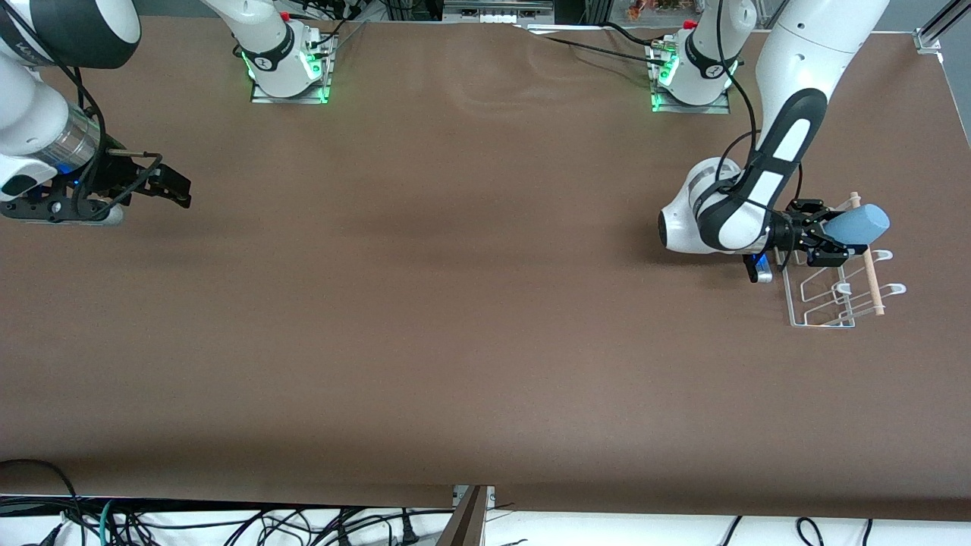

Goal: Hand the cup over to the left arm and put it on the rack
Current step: 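Carry the cup with the left gripper over the wire rack, then lower the cup onto a rack peg with the left gripper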

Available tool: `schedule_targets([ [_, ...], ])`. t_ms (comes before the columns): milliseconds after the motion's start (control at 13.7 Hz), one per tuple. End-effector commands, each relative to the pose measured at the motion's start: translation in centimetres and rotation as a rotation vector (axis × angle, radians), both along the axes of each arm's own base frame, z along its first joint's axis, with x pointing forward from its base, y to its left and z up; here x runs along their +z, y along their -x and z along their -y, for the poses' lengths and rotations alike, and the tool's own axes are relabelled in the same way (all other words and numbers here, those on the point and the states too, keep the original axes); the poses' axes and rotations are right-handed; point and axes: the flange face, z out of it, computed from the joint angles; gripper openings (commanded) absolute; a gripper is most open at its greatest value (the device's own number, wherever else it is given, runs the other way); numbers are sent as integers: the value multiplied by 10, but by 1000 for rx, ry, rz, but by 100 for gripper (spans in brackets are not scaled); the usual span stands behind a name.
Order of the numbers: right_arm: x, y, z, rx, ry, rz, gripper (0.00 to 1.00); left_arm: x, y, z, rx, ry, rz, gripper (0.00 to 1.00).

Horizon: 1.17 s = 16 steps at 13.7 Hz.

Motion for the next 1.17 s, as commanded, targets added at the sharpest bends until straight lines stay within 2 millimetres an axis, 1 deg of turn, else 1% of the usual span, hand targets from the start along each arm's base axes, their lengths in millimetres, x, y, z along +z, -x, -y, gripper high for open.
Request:
schedule_targets([
  [0,12,2,1,16,11,-5,99,2,8,2,-47,7,25,25],
  [146,18,-2,5,4,9,-3,99,3,8,-1,-41,9,27,25],
  [292,24,-5,3,4,7,9,99,8,7,-3,-36,4,36,25],
  [365,23,-6,1,5,7,7,99,13,6,-3,-35,2,47,25],
  [438,24,-5,-6,16,7,11,99,14,5,-5,-33,5,50,25],
  [657,25,1,-17,35,9,-29,99,11,2,-17,-44,-10,47,25],
  [730,26,1,-18,34,8,-28,99,12,1,-25,-40,-14,49,25],
  [876,26,1,-19,29,8,-27,99,8,3,-28,-39,-16,39,26],
  [1094,27,-1,-17,34,7,-23,99,-11,6,-29,-72,-30,3,26],
])
